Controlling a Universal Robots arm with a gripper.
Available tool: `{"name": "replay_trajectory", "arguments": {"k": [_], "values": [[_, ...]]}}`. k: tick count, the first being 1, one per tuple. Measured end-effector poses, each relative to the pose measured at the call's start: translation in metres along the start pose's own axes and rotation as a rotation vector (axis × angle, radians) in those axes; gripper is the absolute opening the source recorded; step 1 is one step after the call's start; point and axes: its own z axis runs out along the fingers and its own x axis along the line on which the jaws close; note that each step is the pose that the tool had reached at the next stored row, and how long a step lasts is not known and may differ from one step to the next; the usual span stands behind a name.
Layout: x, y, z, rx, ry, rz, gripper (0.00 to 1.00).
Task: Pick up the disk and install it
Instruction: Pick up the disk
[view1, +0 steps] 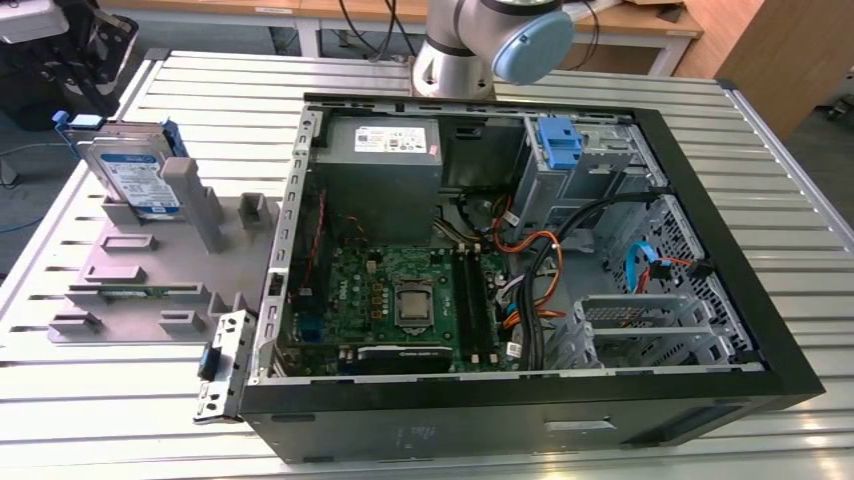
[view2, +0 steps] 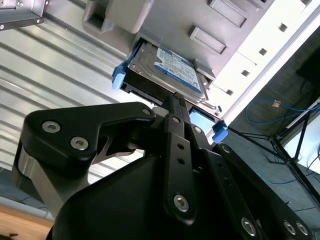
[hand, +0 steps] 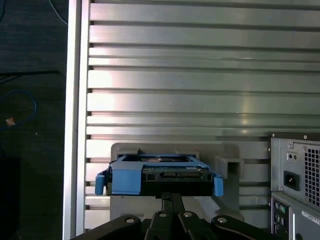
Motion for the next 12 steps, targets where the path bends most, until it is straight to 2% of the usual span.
{"name": "replay_trajectory", "arguments": {"k": [12], "values": [[0.0000, 0.0000, 0.0000, -0.0033, 0.0042, -0.107, 0.11]]}}
